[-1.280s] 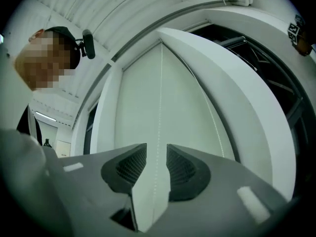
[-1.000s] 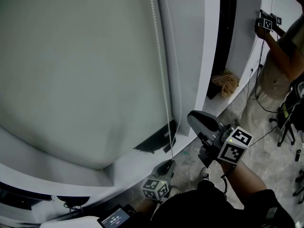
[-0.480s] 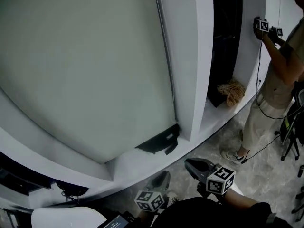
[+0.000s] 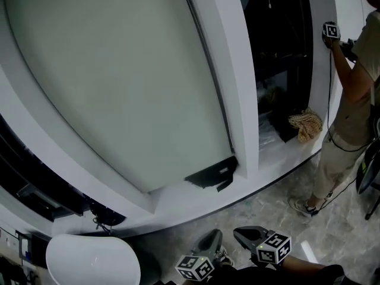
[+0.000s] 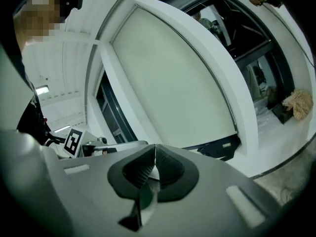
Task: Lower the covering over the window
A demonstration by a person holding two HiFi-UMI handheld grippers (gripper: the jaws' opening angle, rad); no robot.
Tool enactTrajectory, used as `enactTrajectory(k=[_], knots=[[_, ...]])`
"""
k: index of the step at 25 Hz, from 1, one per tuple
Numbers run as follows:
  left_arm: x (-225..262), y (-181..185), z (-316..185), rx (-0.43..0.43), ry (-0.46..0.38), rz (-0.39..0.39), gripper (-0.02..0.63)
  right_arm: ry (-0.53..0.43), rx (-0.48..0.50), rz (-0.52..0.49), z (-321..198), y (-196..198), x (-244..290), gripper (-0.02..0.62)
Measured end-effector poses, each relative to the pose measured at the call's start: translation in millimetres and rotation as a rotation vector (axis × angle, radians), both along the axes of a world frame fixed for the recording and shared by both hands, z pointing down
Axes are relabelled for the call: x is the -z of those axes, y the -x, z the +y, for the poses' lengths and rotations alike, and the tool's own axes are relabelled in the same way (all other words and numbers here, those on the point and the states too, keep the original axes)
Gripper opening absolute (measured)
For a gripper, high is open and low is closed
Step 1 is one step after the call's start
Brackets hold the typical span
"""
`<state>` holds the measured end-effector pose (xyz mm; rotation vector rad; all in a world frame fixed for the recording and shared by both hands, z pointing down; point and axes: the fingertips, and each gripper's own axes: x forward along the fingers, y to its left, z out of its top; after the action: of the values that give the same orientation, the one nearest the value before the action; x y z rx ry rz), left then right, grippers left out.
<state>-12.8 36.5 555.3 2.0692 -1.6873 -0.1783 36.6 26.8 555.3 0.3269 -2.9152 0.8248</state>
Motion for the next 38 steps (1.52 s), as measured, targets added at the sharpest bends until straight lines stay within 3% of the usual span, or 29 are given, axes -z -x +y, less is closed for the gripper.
enactTrajectory(k=[5, 10, 22, 32, 38], knots=[[-0.8, -5.1, 54.7, 0.08, 0.031, -0.014, 0.038, 0.01, 0.058, -0.018, 41.5, -5.8, -0.2, 0.008], [-6.9, -8.5, 89.1, 0.099, 0.041, -0.014, 0.035, 0.029, 0.098, -0.018, 76.6, 0.0, -3.2, 0.008], [6.8, 58.3, 212.6, 0.156, 0.0, 0.03, 0.024, 0.061, 0.026, -0.039, 173.4, 48.2, 11.8, 0.008], [-14.7, 42.7, 273.2, -0.004, 0.017, 0.098, 0.023, 0.059, -0.104, 0.033, 250.3, 34.5, -2.9, 0.008], [2.2, 13.4, 284.1, -0.051, 0.011, 0.081, 0.023, 0.044, -0.143, 0.032, 265.3, 9.9, 0.9, 0.008]])
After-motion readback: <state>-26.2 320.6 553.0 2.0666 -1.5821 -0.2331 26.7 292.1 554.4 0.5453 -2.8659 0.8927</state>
